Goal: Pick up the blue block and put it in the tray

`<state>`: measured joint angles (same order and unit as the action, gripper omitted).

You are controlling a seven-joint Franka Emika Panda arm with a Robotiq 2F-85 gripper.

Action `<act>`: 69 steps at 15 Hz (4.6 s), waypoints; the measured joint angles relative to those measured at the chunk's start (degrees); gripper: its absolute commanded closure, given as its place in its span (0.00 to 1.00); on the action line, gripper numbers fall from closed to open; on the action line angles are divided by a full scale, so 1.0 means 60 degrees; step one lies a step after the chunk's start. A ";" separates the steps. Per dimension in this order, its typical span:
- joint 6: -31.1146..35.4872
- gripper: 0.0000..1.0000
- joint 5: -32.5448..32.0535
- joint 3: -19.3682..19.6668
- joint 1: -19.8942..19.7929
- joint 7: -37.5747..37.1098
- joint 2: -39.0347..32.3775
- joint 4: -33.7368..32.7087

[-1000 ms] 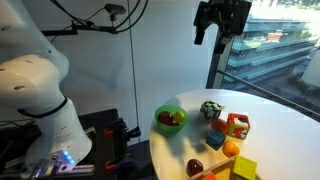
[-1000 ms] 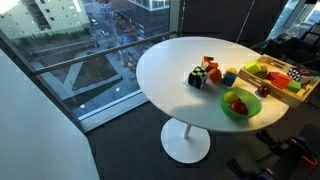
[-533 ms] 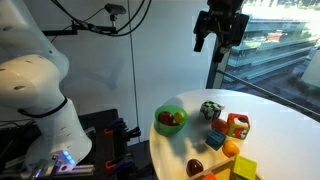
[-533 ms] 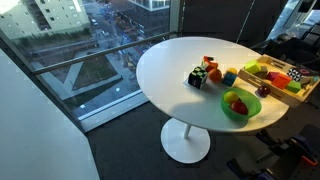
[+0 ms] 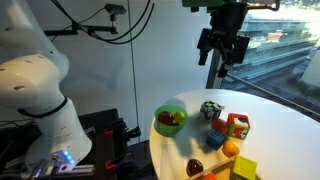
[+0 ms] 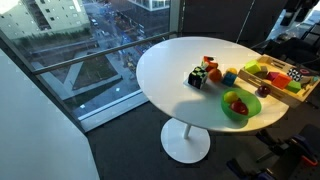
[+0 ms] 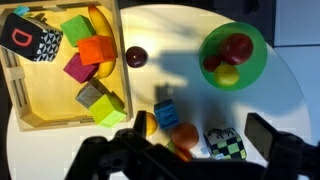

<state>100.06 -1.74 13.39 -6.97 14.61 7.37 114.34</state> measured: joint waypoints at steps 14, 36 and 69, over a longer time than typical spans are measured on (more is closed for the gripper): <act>0.3414 0.00 0.0002 -0.0229 0.0001 0.1891 -0.1109 0.1533; 0.4885 0.00 0.0011 -0.0422 -0.0133 0.2989 -0.2523 0.1703; 0.8947 0.00 0.0585 -0.2010 -0.1522 0.2826 -0.5249 0.1571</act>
<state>153.74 1.78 1.34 -16.10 31.56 -24.12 123.76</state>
